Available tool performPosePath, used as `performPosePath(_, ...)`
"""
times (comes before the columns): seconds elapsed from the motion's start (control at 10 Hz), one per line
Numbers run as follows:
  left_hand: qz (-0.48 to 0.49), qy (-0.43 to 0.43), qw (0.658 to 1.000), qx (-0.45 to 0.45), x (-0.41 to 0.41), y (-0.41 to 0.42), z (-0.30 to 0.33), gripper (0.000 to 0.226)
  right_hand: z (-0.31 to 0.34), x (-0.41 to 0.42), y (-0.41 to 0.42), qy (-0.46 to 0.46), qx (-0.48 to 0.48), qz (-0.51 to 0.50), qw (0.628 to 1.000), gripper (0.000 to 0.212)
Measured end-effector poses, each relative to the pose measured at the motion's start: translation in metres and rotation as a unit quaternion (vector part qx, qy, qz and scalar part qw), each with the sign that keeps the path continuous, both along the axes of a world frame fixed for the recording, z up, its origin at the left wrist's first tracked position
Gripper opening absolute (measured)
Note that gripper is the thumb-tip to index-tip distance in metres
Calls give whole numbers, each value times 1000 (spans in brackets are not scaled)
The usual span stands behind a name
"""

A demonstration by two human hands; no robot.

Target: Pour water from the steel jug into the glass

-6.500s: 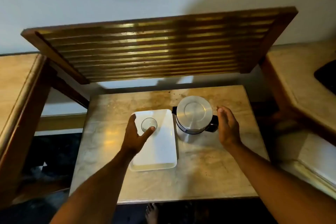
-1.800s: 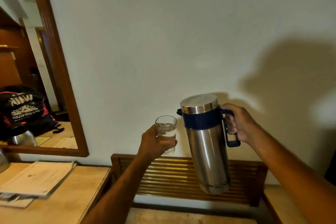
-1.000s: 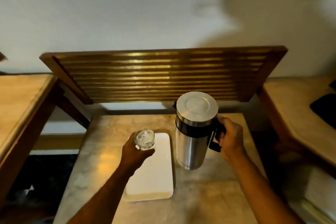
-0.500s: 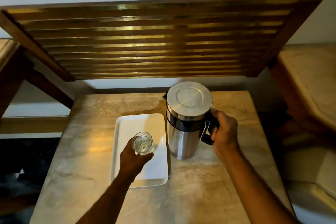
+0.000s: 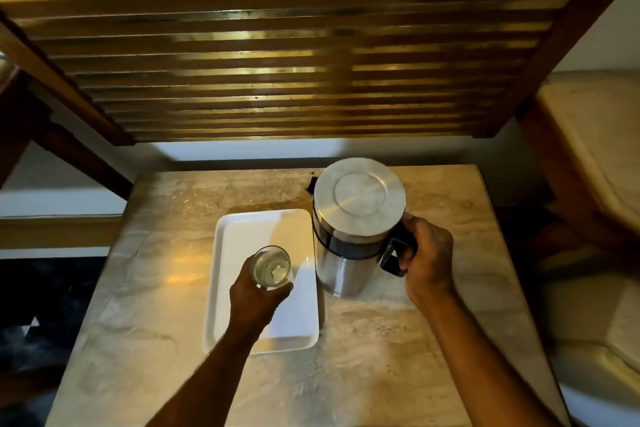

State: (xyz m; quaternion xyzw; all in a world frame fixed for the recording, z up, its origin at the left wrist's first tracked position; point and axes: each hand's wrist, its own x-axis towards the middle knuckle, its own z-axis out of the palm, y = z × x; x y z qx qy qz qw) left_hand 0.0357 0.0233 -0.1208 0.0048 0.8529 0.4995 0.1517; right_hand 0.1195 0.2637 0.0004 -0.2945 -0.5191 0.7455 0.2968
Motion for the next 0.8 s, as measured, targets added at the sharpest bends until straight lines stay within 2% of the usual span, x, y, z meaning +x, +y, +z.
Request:
performPosePath(0.3, -1, 13, 1000, -11, 2, 4, -3, 74, -10, 16, -3, 0, 15, 45, 999, 45)
performPosePath(0.5, -45, 24, 998, -40, -2, 0, 2, 79, -10, 21, -3, 0, 17, 73, 997, 47)
performPosePath(0.7, -55, -9, 997, -53, -7, -17, 58, 124, 1, 29, 2, -88, 121, 82, 985, 30)
performPosePath(0.8, -64, 46, 996, -51, -12, -23, 108, 115, 27, 34, 1, -160, 259, 25, 952, 13)
